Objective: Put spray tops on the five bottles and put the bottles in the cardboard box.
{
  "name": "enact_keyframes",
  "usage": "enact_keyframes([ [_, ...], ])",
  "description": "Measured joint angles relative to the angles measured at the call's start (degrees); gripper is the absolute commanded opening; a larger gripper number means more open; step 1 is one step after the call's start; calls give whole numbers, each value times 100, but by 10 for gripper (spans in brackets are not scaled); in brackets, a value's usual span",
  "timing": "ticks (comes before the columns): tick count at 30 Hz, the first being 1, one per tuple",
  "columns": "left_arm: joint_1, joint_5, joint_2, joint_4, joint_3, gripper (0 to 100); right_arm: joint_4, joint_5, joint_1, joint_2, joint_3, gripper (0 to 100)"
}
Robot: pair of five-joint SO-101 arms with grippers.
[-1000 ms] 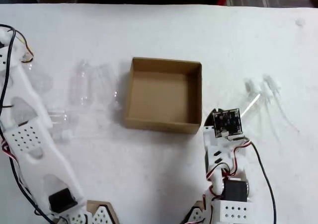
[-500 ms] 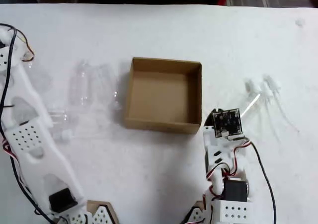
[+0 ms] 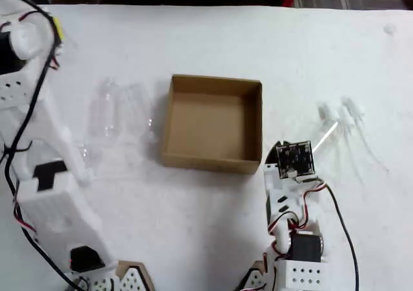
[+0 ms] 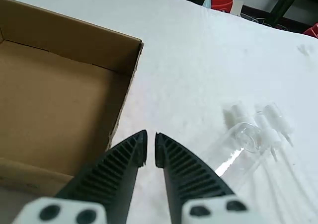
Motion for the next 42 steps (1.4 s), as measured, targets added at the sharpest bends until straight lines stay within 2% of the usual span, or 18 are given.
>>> enact_keyframes([
  [7,1538,-1143,-1811,0,1582,21,0,0,0,0,0,20],
  [12,2637,-1275,-2541,0,2233,21,0,0,255,0,0,18],
  [17,3288,-1275,-2576,-70,2514,21,-79,0,545,0,0,17],
  [21,3508,-1275,-2330,-448,2769,23,-176,-9,712,0,0,17],
  [28,3657,-1204,-1029,-862,2787,22,-176,-9,747,0,0,17],
  [42,3332,-1196,651,-1925,2787,24,-193,-9,747,0,0,17],
])
